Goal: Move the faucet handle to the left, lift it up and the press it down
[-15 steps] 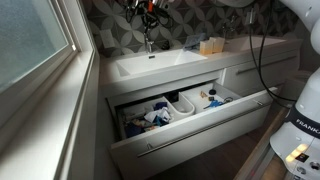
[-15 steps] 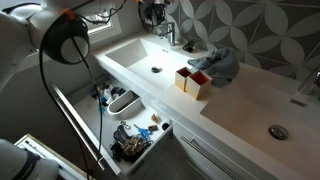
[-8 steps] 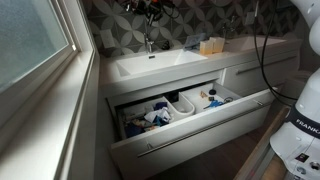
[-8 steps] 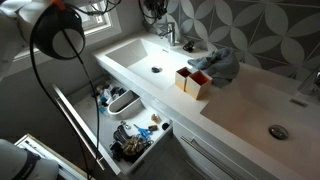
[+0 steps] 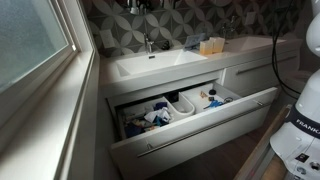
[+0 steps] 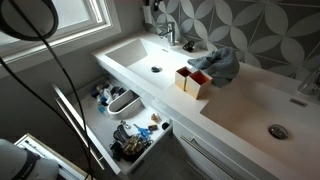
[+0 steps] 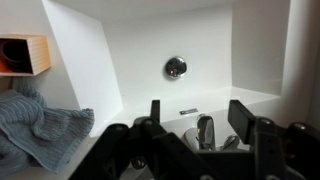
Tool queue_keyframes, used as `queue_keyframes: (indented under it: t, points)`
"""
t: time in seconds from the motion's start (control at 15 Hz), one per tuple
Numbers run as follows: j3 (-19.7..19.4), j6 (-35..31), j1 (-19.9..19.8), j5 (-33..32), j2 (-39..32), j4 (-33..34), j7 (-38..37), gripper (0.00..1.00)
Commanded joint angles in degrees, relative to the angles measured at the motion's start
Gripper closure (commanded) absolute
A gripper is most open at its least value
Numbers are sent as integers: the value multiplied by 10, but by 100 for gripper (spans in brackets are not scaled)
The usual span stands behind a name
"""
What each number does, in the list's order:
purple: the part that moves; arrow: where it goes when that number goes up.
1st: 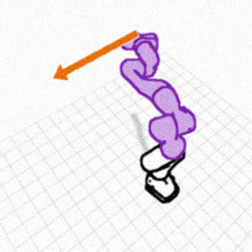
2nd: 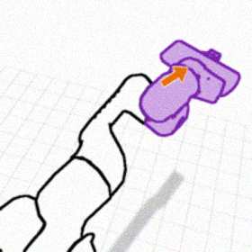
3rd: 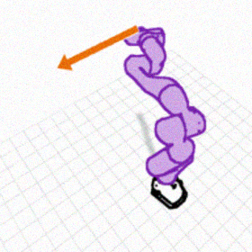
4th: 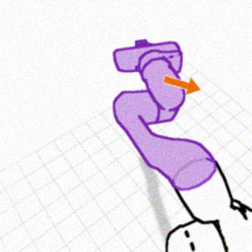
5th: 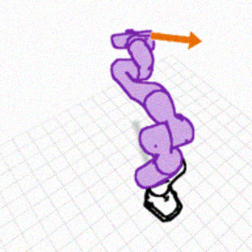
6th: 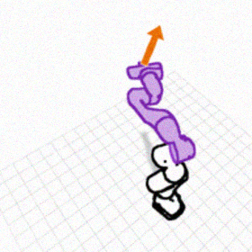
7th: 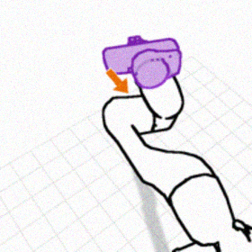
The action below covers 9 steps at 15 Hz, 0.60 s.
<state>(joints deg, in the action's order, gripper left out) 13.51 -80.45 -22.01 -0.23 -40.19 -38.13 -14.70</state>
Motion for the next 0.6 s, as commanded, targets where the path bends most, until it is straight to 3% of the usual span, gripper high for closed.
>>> queue_keyframes:
  t: [0.0, 0.2, 0.27, 0.53]
  points:
    - [-26, 62, 25, -76, 48, -31, 25, 1]
    - [-40, 98, 45, -147, 65, -42, 52, 0]
    - [-24, 82, 32, -110, 40, -9, 30, 0]
    - [-25, 85, 34, -115, 39, -8, 31, 0]
